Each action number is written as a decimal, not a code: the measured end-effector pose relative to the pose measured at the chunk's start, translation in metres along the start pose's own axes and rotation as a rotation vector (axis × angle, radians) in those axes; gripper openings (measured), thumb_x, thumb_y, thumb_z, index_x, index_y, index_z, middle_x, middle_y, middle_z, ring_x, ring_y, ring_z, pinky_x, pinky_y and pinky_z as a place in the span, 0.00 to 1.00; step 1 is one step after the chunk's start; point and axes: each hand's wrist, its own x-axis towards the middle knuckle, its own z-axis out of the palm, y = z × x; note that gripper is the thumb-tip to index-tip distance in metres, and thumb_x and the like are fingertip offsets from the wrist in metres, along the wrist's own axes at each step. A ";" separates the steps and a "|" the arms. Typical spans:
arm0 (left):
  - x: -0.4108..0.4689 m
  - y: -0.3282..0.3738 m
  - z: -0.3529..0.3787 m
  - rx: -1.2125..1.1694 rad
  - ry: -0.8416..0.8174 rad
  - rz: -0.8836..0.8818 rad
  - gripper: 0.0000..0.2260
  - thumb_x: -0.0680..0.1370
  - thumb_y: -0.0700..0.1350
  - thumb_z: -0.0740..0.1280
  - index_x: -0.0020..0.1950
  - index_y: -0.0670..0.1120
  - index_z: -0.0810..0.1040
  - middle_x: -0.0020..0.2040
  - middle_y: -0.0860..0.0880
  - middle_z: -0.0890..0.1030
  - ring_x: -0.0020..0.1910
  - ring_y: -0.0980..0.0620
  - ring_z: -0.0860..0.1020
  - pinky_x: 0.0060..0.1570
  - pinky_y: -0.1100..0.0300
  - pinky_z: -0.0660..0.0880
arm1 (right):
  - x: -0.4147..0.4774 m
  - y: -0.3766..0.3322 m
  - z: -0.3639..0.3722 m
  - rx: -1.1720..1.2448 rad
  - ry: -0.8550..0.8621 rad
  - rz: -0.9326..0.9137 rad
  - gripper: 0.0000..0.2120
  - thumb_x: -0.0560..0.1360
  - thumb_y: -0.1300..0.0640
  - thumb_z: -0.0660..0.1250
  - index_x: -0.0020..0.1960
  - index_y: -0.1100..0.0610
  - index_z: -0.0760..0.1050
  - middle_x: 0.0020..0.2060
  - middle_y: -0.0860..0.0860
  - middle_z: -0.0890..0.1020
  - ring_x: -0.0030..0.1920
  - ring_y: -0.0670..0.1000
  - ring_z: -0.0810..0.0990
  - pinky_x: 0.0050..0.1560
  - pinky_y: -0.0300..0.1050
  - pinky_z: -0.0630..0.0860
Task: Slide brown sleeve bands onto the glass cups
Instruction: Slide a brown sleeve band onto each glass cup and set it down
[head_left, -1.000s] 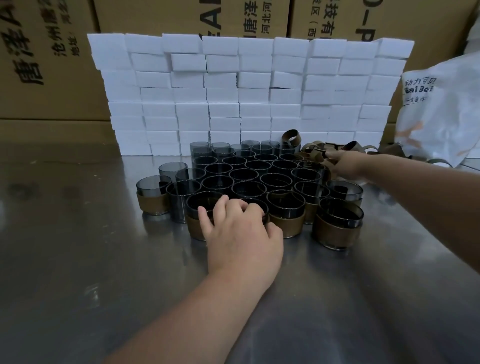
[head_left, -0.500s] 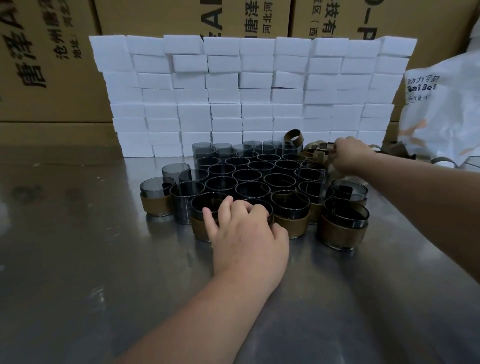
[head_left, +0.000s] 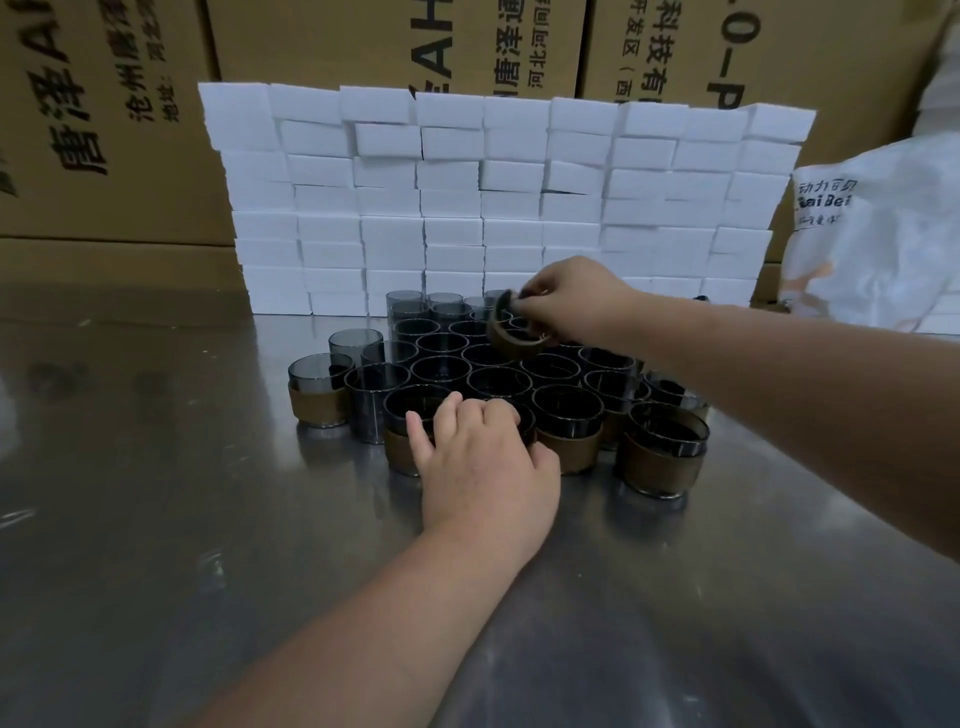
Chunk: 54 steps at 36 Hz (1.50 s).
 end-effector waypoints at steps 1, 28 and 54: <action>0.000 0.000 0.000 0.000 0.000 -0.001 0.15 0.76 0.53 0.59 0.62 0.52 0.70 0.66 0.53 0.69 0.73 0.52 0.53 0.70 0.48 0.36 | 0.001 -0.007 0.008 -0.013 -0.041 0.018 0.13 0.76 0.49 0.64 0.40 0.58 0.78 0.29 0.50 0.78 0.29 0.48 0.75 0.31 0.40 0.70; 0.005 -0.001 -0.005 -0.233 0.143 -0.247 0.11 0.74 0.43 0.60 0.56 0.50 0.68 0.66 0.51 0.67 0.72 0.49 0.53 0.71 0.46 0.45 | -0.009 -0.035 0.038 -0.113 -0.139 -0.098 0.18 0.82 0.50 0.49 0.39 0.56 0.70 0.30 0.51 0.76 0.31 0.50 0.77 0.35 0.43 0.65; 0.008 -0.003 -0.002 -0.274 0.100 -0.329 0.15 0.75 0.45 0.61 0.61 0.50 0.67 0.72 0.50 0.58 0.73 0.51 0.49 0.71 0.51 0.46 | -0.024 -0.037 0.051 -0.083 -0.060 -0.038 0.12 0.82 0.57 0.50 0.52 0.60 0.71 0.39 0.52 0.71 0.42 0.52 0.71 0.38 0.44 0.64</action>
